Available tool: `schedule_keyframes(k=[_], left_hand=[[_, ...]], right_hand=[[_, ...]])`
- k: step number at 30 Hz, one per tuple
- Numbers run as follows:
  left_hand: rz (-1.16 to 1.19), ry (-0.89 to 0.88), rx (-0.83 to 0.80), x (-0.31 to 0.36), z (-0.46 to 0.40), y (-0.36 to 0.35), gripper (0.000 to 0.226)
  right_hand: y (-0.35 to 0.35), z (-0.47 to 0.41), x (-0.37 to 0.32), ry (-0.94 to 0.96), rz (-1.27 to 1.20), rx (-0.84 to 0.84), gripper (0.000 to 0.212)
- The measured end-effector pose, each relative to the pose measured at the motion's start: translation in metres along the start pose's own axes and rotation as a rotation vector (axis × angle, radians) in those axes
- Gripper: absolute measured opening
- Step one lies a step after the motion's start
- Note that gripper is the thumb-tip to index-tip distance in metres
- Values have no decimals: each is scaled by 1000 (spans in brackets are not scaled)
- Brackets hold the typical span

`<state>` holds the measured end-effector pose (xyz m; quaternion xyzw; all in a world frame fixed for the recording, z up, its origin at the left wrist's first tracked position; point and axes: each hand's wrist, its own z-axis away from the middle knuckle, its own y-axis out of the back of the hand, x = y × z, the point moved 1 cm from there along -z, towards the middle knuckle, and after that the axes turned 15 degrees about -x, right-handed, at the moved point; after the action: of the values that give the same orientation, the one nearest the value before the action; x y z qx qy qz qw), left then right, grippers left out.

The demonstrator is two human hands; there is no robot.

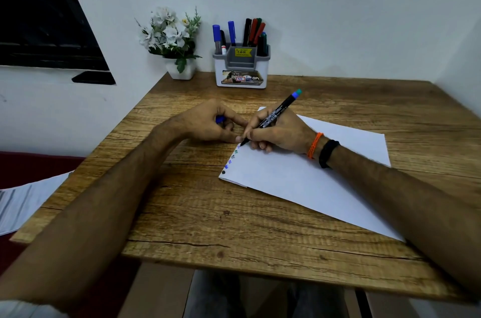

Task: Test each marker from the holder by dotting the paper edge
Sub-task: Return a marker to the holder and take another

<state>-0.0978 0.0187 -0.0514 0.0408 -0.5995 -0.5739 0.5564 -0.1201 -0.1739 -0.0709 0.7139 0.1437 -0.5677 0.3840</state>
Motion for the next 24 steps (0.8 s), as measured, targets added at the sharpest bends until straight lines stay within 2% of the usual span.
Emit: schedule_keyframes(k=[7,17,21,24], left_hand=[[-1,-6,4,0,0,0,40],[11,-4,17,1,2,-1,41],[73,-23,107,0,7,5,46],[211,-67,217,-4,8,6,37]], right_hand=[[0,-1,1,-17,1,39,12],[6,-2,2,54,-178,96,9],[12,-2,-2,105,-284,143,3],[20,1,-8,99,-260,214,4]])
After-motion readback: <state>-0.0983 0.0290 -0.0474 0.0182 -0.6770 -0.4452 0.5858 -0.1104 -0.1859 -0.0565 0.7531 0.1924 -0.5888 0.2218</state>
